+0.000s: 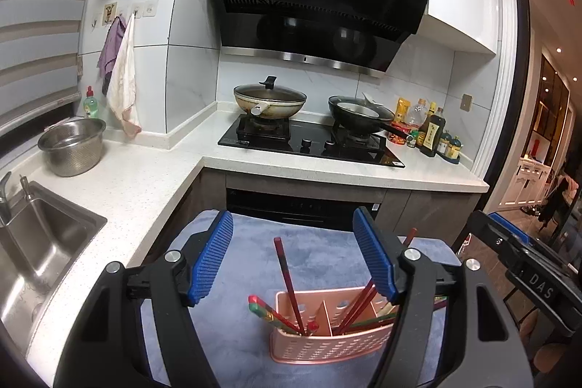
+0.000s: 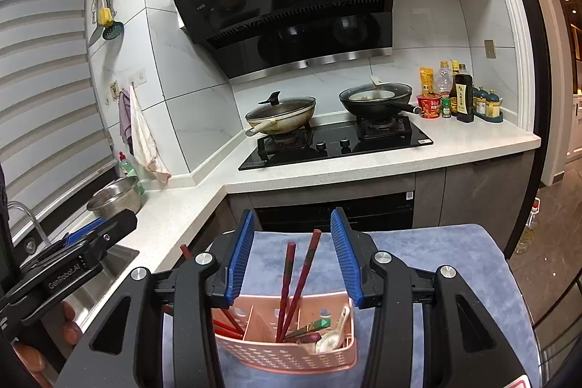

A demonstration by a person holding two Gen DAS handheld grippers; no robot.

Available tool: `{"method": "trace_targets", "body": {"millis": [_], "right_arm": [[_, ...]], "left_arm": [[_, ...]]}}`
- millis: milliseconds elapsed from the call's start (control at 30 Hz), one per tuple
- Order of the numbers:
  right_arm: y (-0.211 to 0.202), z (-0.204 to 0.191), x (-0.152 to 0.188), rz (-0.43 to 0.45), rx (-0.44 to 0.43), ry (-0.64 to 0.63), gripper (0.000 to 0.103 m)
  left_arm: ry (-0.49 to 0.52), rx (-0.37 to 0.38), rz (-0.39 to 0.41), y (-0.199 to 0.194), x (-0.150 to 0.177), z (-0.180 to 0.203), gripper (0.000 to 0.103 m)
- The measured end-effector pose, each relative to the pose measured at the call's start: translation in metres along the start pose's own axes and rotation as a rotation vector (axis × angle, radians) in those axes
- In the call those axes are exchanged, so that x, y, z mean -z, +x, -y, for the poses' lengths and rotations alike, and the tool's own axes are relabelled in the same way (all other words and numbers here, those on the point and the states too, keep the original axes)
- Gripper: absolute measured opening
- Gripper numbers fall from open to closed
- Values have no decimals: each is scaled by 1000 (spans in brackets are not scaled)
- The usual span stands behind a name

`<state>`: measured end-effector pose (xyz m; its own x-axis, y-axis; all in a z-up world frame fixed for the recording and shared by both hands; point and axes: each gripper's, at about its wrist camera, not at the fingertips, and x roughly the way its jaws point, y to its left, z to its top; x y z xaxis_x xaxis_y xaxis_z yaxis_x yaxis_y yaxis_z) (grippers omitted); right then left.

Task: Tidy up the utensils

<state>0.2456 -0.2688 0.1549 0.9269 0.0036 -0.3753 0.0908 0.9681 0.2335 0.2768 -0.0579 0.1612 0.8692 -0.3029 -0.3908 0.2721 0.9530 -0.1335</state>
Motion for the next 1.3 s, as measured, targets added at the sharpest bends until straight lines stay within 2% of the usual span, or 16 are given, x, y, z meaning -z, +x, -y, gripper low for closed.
{"method": "trace_targets", "body": {"millis": [100,167,300,467,600,800,933,1133,1300], "right_arm": [[-8,-1,3,-2,3,-7,46],[-16,-3,7,-8,13,-24,50],[-33,-8,21,-22,34,-54,58],[-52,-16,49,-67,73,-98,58],[-66,-18,67,-104,78,-86,60],[-87,-20,86,-131,114,-117,60],[-97,-14,92,-145,127,-86,60],[-107,-8,107,-176,156,-62,60],[-111,-10,119,-186,202,-88,66]], "left_arm": [[16,-10,-4,-7,5,3,65],[28,-21,-10,-12,9,6,71],[62,-51,-26,-26,24,12,76],[112,-80,-68,-40,46,22,82],[133,-98,-94,-51,63,28,85],[130,-97,-136,-63,83,31,85],[116,-105,-157,-70,91,27,86],[81,-121,-175,-80,103,17,93],[78,-130,-187,-85,111,15,95]]}}
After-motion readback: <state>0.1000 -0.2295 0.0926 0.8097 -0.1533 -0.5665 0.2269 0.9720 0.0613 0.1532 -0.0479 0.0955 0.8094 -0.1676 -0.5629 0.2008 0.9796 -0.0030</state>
